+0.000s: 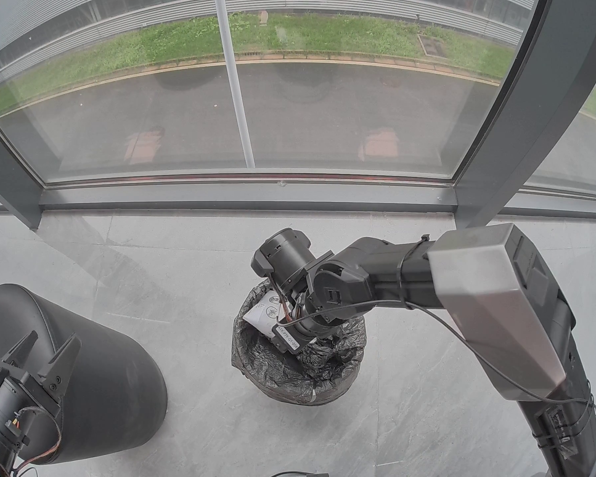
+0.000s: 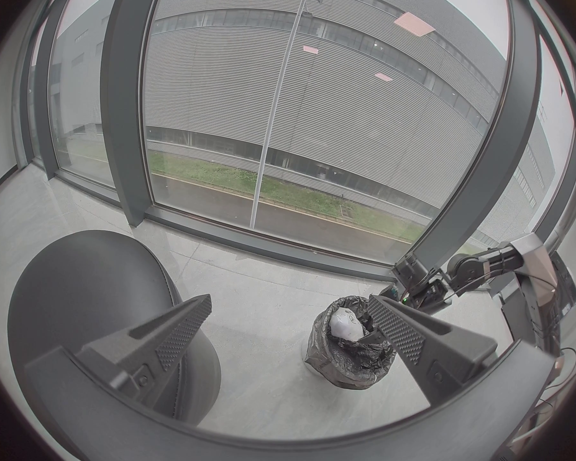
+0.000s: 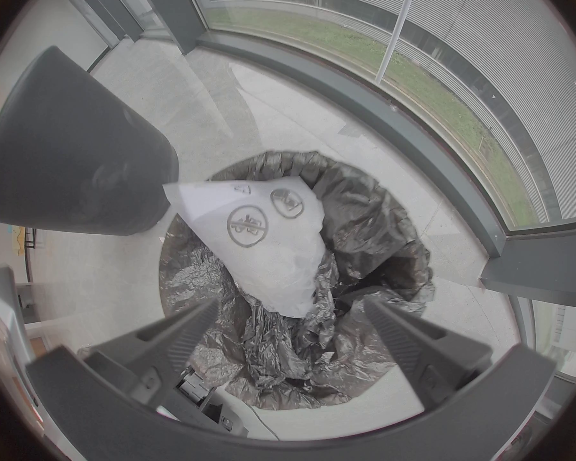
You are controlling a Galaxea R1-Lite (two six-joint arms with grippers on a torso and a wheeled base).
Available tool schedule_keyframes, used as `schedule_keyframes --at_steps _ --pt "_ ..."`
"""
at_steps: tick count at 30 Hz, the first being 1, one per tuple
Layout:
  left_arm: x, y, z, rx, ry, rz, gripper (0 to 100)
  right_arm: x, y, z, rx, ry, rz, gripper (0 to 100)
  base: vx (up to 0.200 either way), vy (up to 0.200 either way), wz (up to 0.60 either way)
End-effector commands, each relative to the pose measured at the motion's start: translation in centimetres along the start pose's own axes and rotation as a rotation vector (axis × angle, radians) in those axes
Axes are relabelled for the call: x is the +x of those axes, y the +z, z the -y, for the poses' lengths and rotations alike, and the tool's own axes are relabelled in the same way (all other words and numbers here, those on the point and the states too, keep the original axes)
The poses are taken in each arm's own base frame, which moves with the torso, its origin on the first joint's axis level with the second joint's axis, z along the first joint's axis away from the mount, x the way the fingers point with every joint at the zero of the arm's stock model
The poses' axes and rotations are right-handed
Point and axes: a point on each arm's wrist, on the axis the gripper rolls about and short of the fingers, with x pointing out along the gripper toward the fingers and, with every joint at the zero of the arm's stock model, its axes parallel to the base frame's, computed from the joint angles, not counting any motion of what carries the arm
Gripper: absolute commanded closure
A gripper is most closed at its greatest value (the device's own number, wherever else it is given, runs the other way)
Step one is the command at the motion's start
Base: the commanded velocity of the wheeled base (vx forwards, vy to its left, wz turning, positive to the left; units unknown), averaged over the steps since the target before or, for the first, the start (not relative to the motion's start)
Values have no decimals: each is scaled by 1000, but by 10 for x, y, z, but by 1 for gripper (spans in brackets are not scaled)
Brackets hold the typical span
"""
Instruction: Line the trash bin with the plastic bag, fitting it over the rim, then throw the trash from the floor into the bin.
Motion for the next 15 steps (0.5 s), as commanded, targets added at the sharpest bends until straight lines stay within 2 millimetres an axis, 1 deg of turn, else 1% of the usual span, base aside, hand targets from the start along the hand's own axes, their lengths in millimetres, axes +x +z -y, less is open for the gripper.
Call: schedule_keyframes --at_steps 1,5,9,15 --pt "-2 -1 -1 -4 0 6 0 25 -8 -6 -4 -2 -27 0 0 0 0" --pt "-5 -2 -2 -5 -2 13 0 23 -3 -10 7 0 23 0 0 0 0" --pt "-5 -2 -2 -5 -3 16 0 15 3 -24 -4 16 76 0 0 0 0" --pt "-7 -1 -3 -9 -6 27 0 3 12 -27 8 21 142 0 0 0 0"
